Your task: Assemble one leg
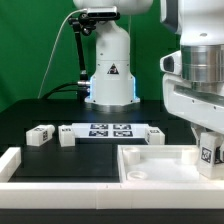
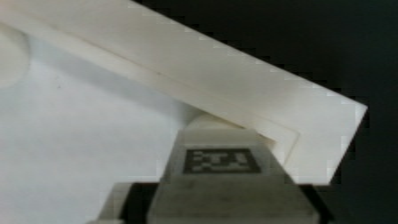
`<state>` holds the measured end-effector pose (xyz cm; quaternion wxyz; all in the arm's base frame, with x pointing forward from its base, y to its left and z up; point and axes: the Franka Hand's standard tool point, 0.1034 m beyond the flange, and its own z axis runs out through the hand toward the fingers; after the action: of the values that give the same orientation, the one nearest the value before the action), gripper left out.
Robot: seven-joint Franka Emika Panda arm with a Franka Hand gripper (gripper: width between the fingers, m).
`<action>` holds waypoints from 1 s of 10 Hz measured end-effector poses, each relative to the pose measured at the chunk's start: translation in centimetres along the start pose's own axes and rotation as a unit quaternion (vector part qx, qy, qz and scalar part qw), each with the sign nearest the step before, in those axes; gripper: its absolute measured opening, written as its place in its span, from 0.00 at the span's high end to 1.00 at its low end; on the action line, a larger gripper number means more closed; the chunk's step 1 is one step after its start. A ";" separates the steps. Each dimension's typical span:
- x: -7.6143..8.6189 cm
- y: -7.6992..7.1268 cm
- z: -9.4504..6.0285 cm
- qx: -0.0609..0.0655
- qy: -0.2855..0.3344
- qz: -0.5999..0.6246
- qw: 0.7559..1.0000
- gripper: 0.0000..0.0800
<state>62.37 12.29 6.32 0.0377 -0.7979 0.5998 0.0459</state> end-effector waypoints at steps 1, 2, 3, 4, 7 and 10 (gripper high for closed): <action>-0.1 -0.1 0.0 0.006 -0.001 0.076 0.997 0.64; -0.1 -0.1 0.0 0.009 -0.001 0.117 0.993 0.64; -0.1 -0.2 0.0 0.011 0.000 0.150 0.989 0.64; -0.1 -0.2 0.0 0.014 -0.004 0.205 0.979 0.64; -0.1 -0.4 -0.1 0.018 -0.010 0.316 0.948 0.64; -0.2 -0.4 0.0 0.019 -0.014 0.311 0.950 0.55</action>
Offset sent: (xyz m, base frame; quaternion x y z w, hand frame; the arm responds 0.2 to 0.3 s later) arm -0.0027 -0.0030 0.0000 0.0165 0.0070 0.2795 0.9600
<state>62.70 12.63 6.36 0.0451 -0.5698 0.8186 0.0556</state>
